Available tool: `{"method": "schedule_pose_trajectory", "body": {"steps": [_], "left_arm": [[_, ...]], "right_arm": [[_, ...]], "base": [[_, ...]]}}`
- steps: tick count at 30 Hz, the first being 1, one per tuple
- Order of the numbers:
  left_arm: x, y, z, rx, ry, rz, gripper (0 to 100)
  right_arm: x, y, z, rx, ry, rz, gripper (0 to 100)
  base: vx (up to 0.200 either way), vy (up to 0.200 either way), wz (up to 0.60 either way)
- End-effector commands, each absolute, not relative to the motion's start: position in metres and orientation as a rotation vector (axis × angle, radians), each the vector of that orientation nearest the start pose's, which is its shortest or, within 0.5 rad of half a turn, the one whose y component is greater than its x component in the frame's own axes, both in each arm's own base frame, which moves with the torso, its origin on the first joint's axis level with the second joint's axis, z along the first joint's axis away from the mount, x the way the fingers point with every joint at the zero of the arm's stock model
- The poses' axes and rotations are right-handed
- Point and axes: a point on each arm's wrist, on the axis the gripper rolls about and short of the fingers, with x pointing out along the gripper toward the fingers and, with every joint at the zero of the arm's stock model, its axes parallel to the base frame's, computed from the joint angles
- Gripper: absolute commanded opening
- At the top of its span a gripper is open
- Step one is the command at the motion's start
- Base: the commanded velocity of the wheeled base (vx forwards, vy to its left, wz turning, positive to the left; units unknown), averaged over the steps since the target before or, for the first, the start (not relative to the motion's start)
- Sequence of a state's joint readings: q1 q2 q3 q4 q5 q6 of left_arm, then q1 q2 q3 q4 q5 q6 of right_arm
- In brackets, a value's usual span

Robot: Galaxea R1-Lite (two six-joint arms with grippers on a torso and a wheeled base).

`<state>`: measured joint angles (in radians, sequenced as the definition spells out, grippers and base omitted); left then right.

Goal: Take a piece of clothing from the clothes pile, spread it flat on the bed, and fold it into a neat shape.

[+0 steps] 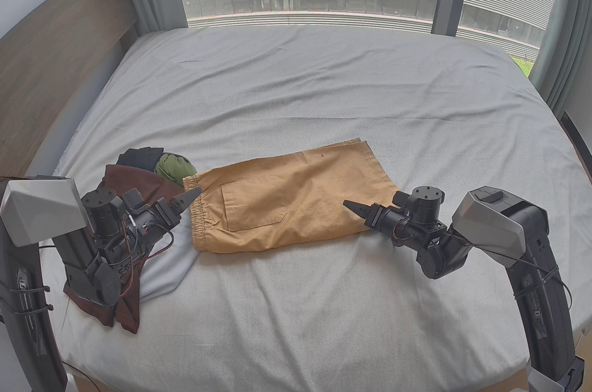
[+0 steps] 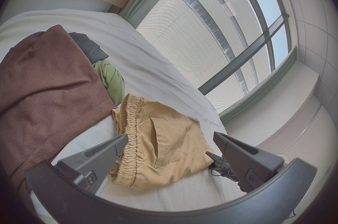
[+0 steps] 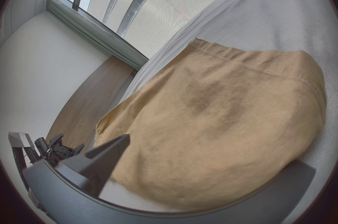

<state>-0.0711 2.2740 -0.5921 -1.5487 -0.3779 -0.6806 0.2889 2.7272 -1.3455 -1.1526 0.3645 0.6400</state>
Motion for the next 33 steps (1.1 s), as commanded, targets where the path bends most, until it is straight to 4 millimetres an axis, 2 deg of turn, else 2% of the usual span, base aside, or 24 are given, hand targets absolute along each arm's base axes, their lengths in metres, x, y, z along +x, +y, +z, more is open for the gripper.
{"method": "schedule_pose_trajectory", "body": {"steps": [1,9,13,17,24,33], "left_arm": [[0.348,-0.035,0.032,-0.689,0.285,-0.388,100],[0.349,-0.034,0.029,-0.691,0.293,-0.382,100],[0.349,-0.033,0.029,-0.691,0.293,-0.382,100],[0.349,-0.032,0.028,-0.694,0.296,-0.379,100],[0.351,-0.033,0.024,-0.695,0.304,-0.378,100],[0.351,-0.031,0.025,-0.697,0.297,-0.377,100]], "right_arm": [[0.456,0.144,-0.067,0.622,0.448,0.545,0],[0.447,0.148,-0.062,0.618,0.451,0.555,0],[0.437,0.152,-0.047,0.608,0.459,0.568,0],[0.427,0.151,-0.043,0.572,0.475,0.571,0],[0.405,0.143,-0.035,0.509,0.511,0.561,0],[0.373,0.123,-0.033,0.426,0.585,0.521,0]], "base": [[0.000,0.000,0.00],[0.000,0.000,0.00],[0.000,0.000,0.00],[0.000,0.000,0.00],[0.000,0.000,0.00],[0.000,0.000,0.00]]}}
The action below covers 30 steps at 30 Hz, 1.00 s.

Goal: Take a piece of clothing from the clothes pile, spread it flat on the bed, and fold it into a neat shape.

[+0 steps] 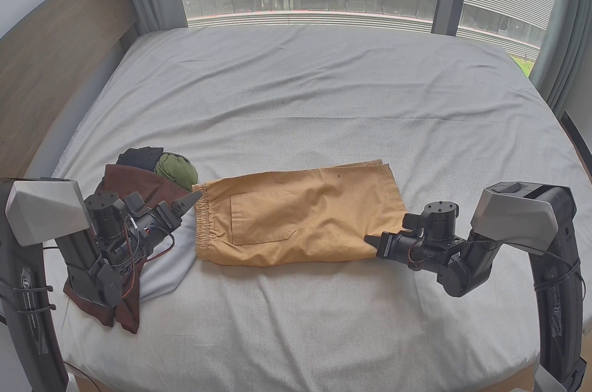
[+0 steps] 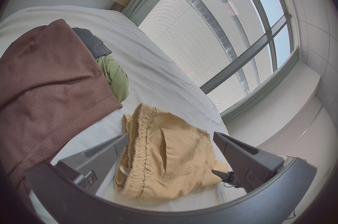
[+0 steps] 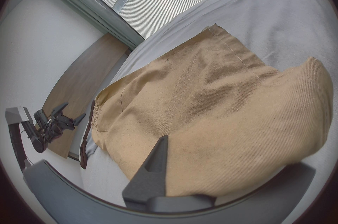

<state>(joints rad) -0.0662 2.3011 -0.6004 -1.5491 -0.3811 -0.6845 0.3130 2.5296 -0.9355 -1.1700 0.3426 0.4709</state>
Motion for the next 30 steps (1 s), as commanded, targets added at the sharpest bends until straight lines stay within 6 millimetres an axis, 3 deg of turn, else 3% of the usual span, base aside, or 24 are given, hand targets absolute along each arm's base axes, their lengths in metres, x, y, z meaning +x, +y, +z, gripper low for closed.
{"method": "schedule_pose_trajectory", "body": {"steps": [1,10,18,30], "left_arm": [[0.351,-0.031,0.025,-0.697,0.297,-0.377,100],[0.351,-0.027,0.027,-0.697,0.287,-0.369,100],[0.353,-0.026,0.029,-0.696,0.277,-0.369,100],[0.352,-0.026,0.028,-0.698,0.289,-0.378,100]], "right_arm": [[0.368,0.120,-0.034,0.417,0.596,0.517,0],[0.323,0.097,-0.039,0.348,0.711,0.479,0],[0.296,0.078,-0.048,0.320,0.735,0.453,0],[0.294,0.080,-0.056,0.318,0.747,0.455,0]], "base": [[0.000,0.000,0.00],[0.000,0.000,0.00],[0.000,0.000,0.00],[0.000,0.000,0.00]]}}
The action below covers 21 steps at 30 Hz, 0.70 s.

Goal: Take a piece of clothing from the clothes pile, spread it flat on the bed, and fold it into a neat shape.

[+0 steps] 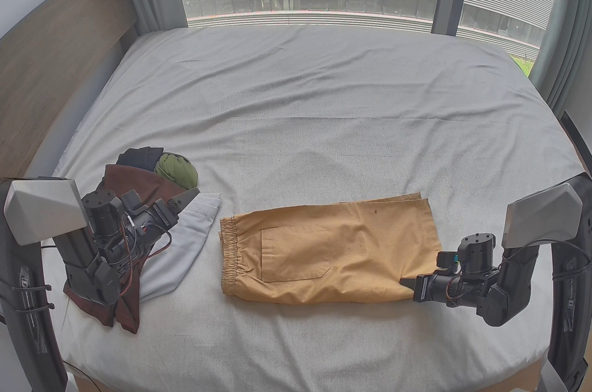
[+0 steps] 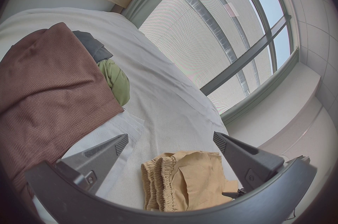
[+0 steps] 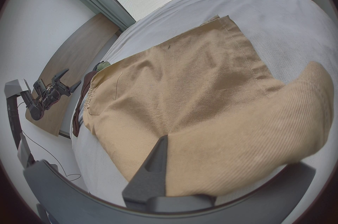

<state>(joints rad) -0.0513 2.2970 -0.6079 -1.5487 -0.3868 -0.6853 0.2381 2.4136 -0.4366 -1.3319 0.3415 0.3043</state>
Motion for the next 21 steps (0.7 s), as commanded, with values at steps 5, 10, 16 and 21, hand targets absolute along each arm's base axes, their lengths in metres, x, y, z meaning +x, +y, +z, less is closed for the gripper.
{"method": "schedule_pose_trajectory", "body": {"steps": [5,10,16,21], "left_arm": [[0.350,-0.030,0.027,-0.696,0.298,-0.392,100],[0.348,-0.030,0.027,-0.697,0.307,-0.393,100],[0.344,-0.033,0.029,-0.695,0.311,-0.402,100],[0.343,-0.032,0.030,-0.697,0.313,-0.400,100]], "right_arm": [[0.291,0.080,-0.056,0.319,0.760,0.457,100],[0.282,0.079,-0.056,0.319,0.795,0.454,100],[0.261,0.082,-0.055,0.307,0.857,0.468,100],[0.243,0.081,-0.047,0.299,0.894,0.475,100]], "base": [[0.000,0.000,0.00],[0.000,0.000,0.00],[0.000,0.000,0.00],[0.000,0.000,0.00]]}}
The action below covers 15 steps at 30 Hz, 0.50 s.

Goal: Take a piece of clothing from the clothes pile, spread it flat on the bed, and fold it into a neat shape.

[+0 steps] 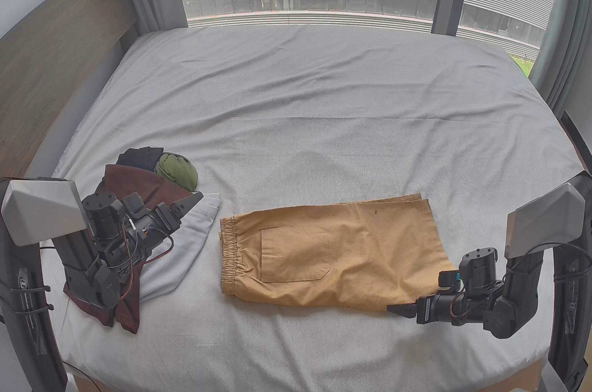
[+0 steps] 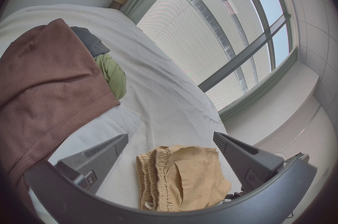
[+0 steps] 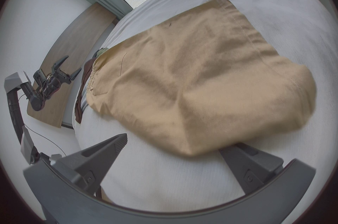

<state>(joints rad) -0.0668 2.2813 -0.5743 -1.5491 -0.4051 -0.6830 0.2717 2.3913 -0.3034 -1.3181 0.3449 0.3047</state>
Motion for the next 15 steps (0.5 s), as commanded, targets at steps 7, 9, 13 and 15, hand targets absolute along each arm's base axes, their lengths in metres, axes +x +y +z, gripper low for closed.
{"method": "schedule_pose_trajectory", "body": {"steps": [7,9,13,15], "left_arm": [[0.342,-0.033,0.028,-0.696,0.321,-0.400,100],[0.341,-0.035,0.026,-0.696,0.330,-0.403,100],[0.340,-0.036,0.024,-0.697,0.342,-0.402,100],[0.340,-0.037,0.023,-0.697,0.344,-0.403,100]], "right_arm": [[0.222,0.087,-0.041,0.279,0.932,0.523,100],[0.221,0.091,-0.035,0.280,0.916,0.558,100],[0.212,0.100,-0.023,0.288,0.879,0.672,100],[0.212,0.103,-0.018,0.287,0.837,0.700,100]], "base": [[0.000,0.000,0.00],[0.000,0.000,0.00],[0.000,0.000,0.00],[0.000,0.000,0.00]]}}
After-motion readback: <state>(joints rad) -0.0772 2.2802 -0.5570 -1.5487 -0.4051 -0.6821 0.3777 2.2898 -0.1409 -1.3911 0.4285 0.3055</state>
